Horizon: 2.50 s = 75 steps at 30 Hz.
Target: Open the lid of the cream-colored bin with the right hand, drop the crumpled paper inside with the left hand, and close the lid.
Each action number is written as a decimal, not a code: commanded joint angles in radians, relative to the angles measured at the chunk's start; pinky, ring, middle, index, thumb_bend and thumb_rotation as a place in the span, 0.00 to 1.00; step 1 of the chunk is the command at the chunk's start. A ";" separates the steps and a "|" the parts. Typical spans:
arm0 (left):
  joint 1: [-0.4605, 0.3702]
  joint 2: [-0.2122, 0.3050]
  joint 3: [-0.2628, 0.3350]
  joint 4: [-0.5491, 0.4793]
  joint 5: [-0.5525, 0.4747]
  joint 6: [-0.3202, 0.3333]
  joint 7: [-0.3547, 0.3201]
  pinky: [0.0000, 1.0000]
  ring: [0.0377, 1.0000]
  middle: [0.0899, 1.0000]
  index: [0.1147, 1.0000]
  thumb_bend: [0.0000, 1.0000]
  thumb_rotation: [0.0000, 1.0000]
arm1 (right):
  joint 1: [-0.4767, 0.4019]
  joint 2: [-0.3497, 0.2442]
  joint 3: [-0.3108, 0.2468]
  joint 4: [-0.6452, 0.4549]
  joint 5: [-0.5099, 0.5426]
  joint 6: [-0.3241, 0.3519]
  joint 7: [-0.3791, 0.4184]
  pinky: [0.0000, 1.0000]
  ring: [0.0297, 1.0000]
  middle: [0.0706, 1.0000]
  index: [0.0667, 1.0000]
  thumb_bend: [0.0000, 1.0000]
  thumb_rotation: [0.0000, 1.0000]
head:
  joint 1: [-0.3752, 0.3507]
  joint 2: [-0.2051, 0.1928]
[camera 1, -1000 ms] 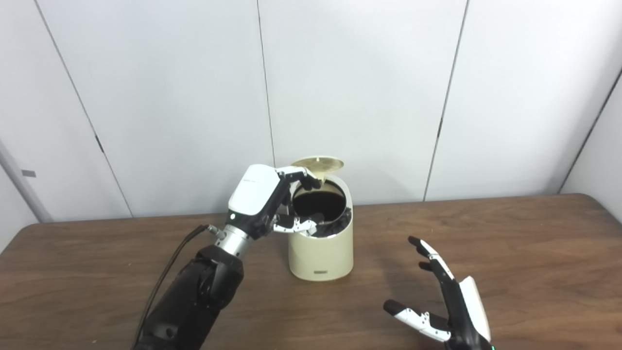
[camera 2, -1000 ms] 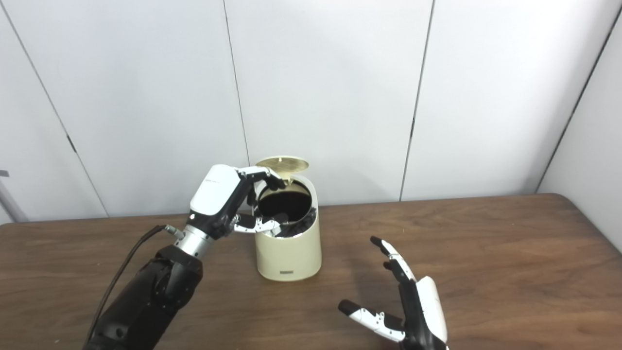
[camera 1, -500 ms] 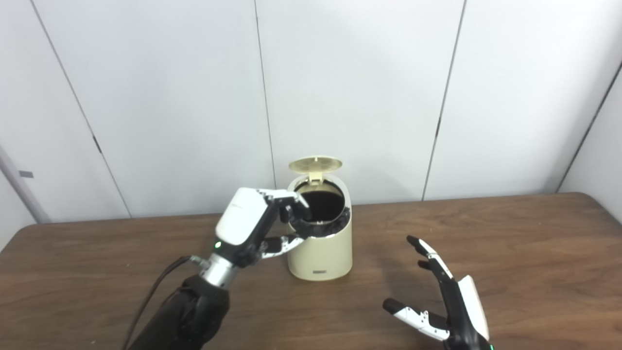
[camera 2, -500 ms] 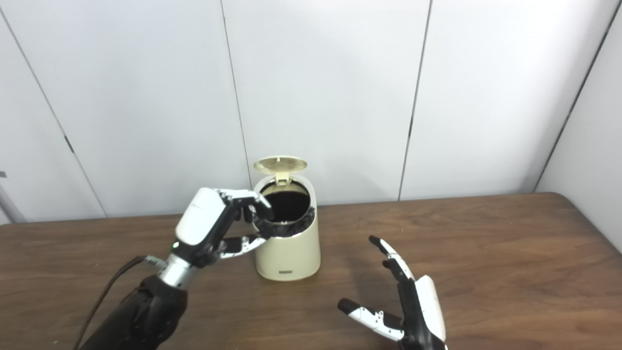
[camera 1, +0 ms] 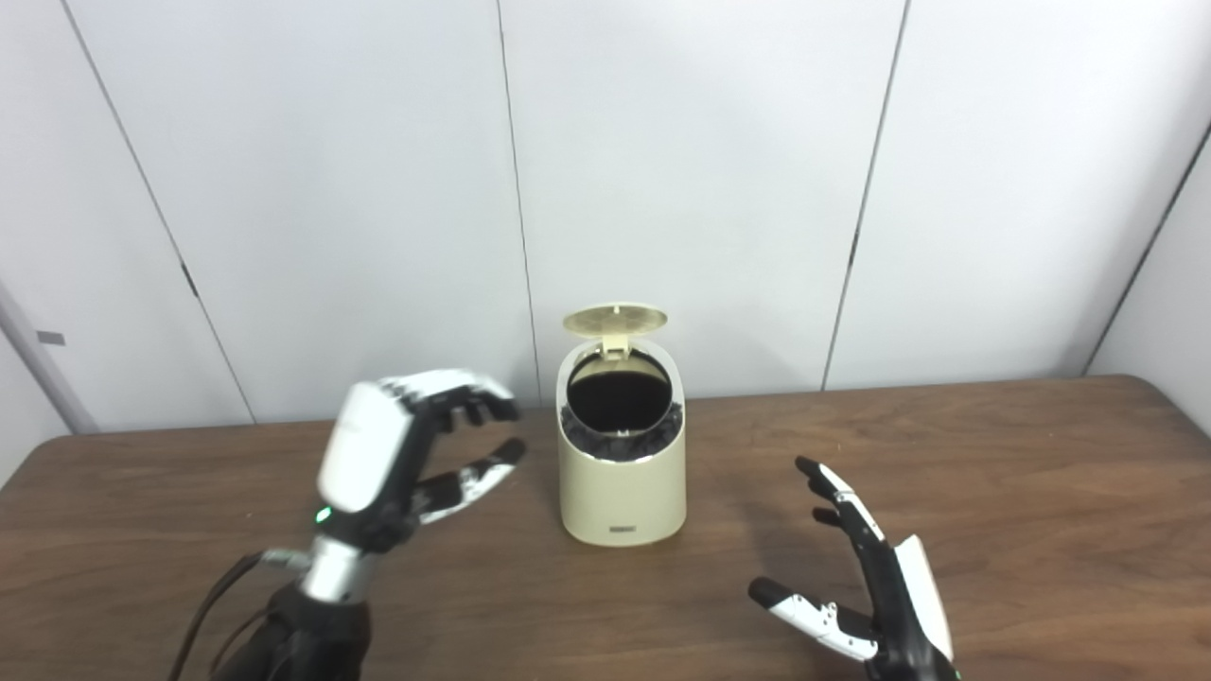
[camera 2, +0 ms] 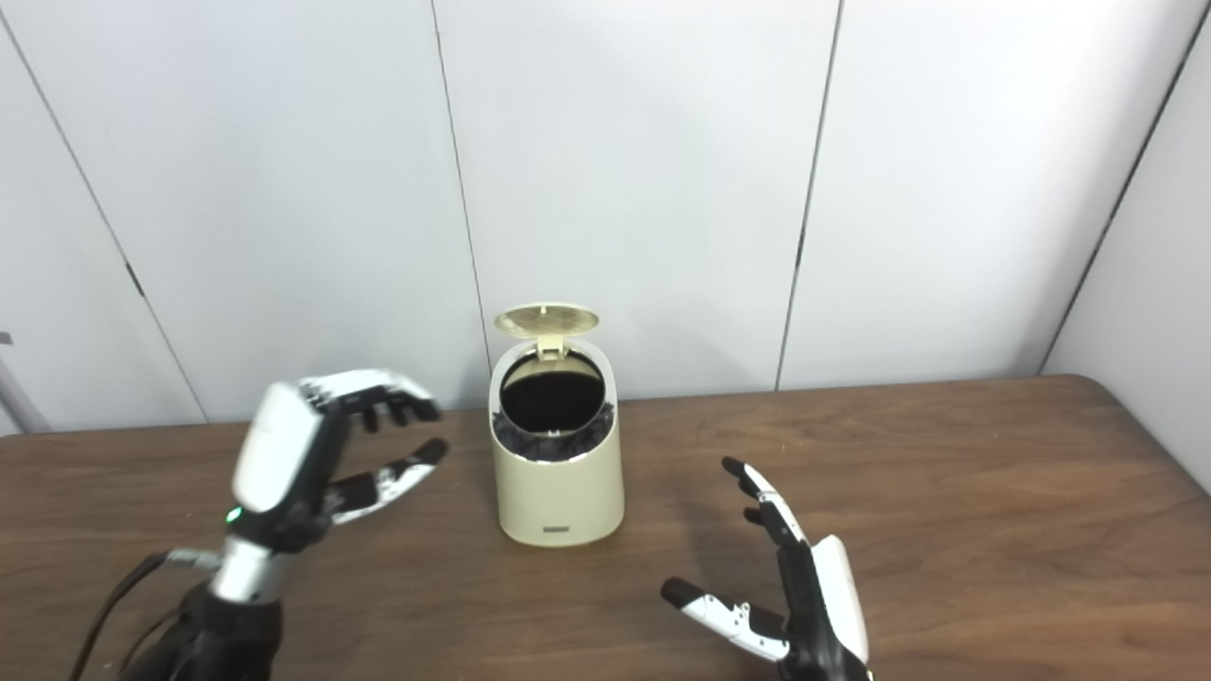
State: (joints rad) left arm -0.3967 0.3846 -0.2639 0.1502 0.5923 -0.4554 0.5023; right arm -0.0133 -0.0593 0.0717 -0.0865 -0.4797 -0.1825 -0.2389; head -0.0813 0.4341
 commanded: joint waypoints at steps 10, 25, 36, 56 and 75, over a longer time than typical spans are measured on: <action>0.194 -0.054 0.180 -0.126 -0.227 0.000 -0.110 0.24 0.38 0.41 0.46 0.50 0.00 | -0.013 -0.015 -0.002 0.044 0.014 -0.053 -0.014 0.79 0.87 0.88 0.86 0.87 0.70 | 0.015 -0.005; 0.399 -0.160 0.287 -0.152 -0.469 0.054 -0.317 0.42 0.48 0.49 0.43 0.51 0.05 | -0.013 -0.035 -0.016 0.046 0.020 -0.048 -0.011 0.81 0.87 0.87 0.86 0.88 0.71 | 0.027 -0.001; 0.386 -0.178 0.304 -0.122 -0.473 0.052 -0.384 0.45 0.54 0.56 0.56 0.69 0.24 | -0.043 -0.054 -0.019 0.027 -0.019 -0.049 -0.017 0.80 0.87 0.87 0.86 0.85 0.71 | 0.018 -0.002; 0.368 -0.199 0.301 -0.090 -0.452 0.039 -0.423 0.46 0.56 0.57 0.53 0.70 0.20 | -0.406 -0.190 -0.027 -0.100 -0.141 0.100 0.127 0.76 0.84 0.85 0.83 0.87 0.69 | 0.005 -0.018; 0.361 -0.225 0.295 -0.075 -0.413 0.027 -0.410 0.45 0.55 0.56 0.52 0.70 0.20 | -0.694 -0.227 0.163 -0.143 -0.352 0.347 0.514 0.66 0.79 0.81 0.81 0.91 0.63 | 0.015 -0.035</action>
State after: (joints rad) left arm -0.0410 0.1849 0.0447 0.0412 0.1620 -0.3850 0.0789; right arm -0.6273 -0.2669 0.2348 -0.2147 -0.8125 0.1710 0.2720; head -0.0660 0.3973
